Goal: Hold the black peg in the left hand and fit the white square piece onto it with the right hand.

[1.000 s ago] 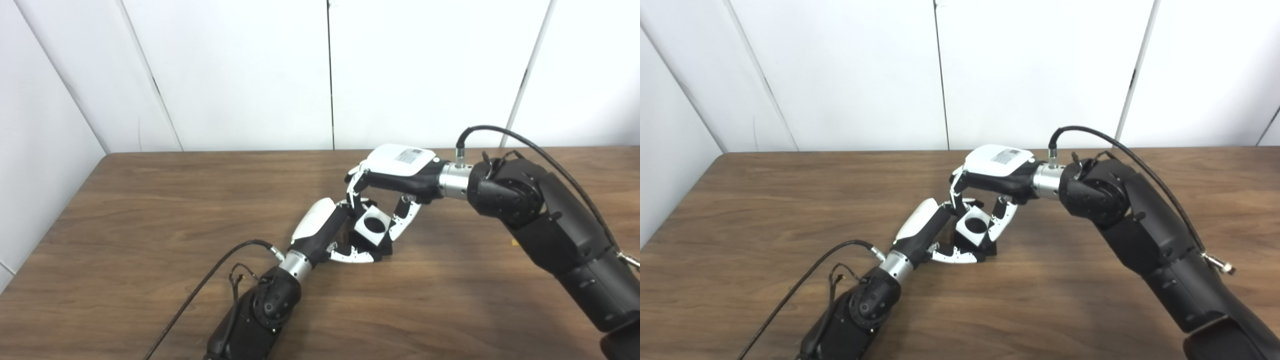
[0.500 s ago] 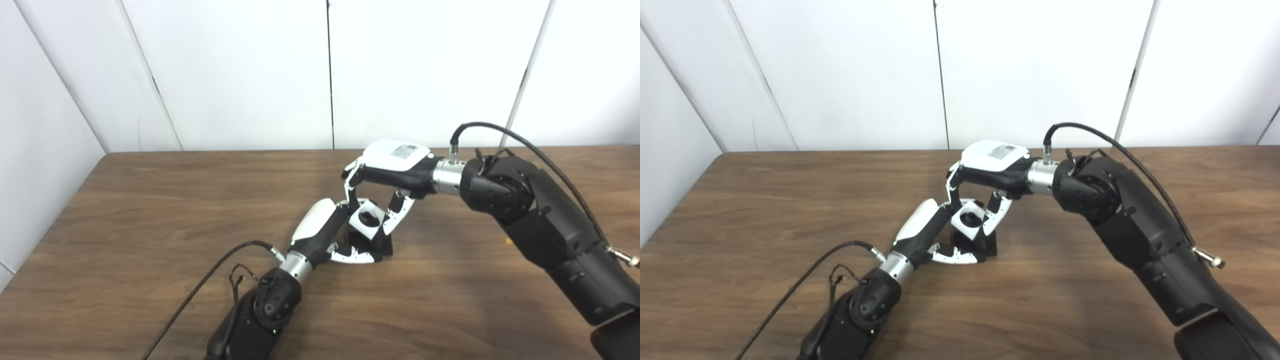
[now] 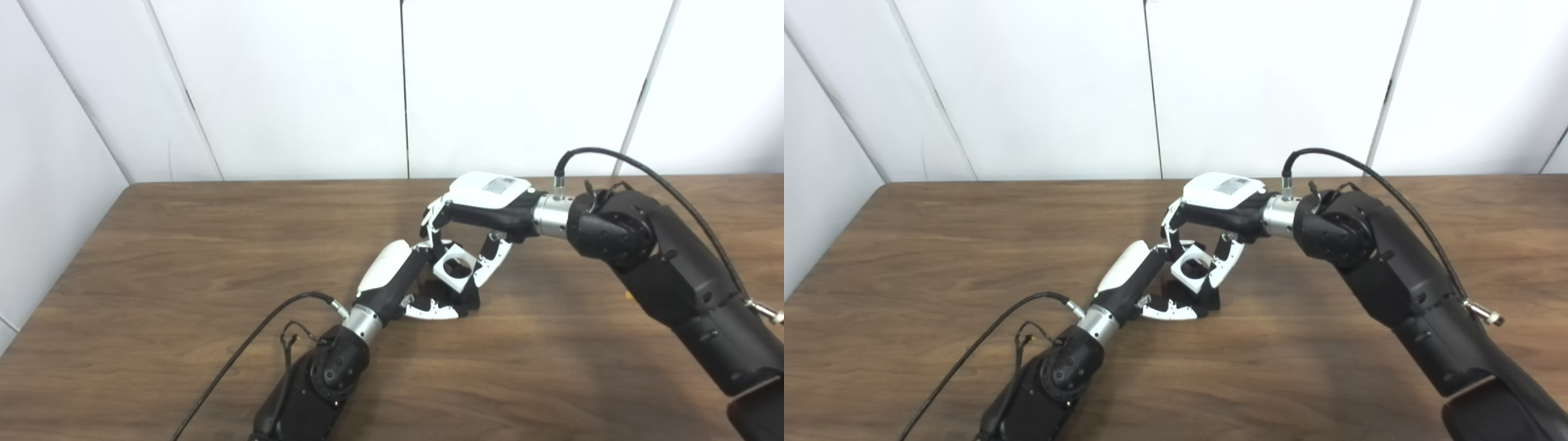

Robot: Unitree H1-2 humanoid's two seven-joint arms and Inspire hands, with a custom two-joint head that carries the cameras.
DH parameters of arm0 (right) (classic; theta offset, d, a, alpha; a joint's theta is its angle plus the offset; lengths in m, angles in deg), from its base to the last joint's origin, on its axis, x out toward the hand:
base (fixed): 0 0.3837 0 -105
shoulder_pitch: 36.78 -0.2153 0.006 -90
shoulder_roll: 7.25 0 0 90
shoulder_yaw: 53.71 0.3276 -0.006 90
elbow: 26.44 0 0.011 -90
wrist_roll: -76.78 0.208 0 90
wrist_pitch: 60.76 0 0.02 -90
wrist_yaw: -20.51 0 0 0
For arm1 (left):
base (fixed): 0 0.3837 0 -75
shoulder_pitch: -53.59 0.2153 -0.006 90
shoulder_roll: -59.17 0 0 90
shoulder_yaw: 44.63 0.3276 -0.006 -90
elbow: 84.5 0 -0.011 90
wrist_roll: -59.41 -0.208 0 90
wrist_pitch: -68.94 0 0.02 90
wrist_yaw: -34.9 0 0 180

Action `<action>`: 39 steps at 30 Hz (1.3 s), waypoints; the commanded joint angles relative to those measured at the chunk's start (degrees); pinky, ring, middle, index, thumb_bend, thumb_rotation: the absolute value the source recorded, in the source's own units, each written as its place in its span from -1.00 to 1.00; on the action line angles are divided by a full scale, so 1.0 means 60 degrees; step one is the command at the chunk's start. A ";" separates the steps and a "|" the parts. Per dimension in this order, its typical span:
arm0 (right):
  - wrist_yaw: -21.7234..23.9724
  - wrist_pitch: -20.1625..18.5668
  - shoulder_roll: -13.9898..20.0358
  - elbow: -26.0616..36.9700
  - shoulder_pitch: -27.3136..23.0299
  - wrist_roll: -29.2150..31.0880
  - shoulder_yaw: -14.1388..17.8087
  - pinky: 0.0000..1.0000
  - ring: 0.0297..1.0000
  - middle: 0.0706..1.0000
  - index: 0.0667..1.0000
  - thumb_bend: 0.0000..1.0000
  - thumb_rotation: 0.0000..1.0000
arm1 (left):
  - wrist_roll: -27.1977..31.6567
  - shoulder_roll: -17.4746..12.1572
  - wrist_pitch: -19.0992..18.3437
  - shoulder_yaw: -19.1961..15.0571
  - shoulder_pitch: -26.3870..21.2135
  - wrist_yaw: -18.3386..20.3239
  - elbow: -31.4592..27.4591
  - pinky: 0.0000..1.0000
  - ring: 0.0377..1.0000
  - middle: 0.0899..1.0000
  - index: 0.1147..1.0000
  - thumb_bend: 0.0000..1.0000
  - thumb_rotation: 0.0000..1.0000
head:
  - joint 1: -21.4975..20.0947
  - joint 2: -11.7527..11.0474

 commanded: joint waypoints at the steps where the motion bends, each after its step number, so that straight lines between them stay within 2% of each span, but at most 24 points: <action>1: 0.0069 0.0074 0.0302 0.0241 -0.0267 -0.0066 0.0057 0.75 0.71 0.50 -0.11 0.04 -0.72 | -0.0025 -0.0152 -0.0239 0.0193 0.0288 0.0548 0.0260 0.50 0.69 0.62 -0.15 0.05 -0.86 | 0.0018 0.0008; 16: 0.0311 0.0051 0.0573 0.0431 -0.0191 0.0079 0.0025 0.74 0.70 0.49 -0.11 0.04 -0.72 | -0.0049 -0.0104 -0.0342 0.0202 0.0273 0.0521 0.0193 0.50 0.68 0.62 -0.15 0.05 -0.86 | 0.0059 0.0138; 32: 0.0221 -0.0037 0.0262 0.0414 -0.0168 0.0036 -0.0039 0.77 0.71 0.49 -0.11 0.04 -0.72 | -0.0113 -0.0066 -0.0336 0.0226 0.0247 0.0468 0.0229 0.49 0.67 0.61 -0.15 0.05 -0.86 | 0.0097 0.0174; 39: 0.0404 -0.0092 0.0099 0.0596 -0.0308 0.0010 -0.0154 0.78 0.72 0.51 -0.11 0.03 -0.72 | -0.0088 0.0000 -0.0407 0.0230 0.0215 0.0502 0.0220 0.49 0.67 0.61 -0.16 0.05 -0.86 | 0.0152 0.0184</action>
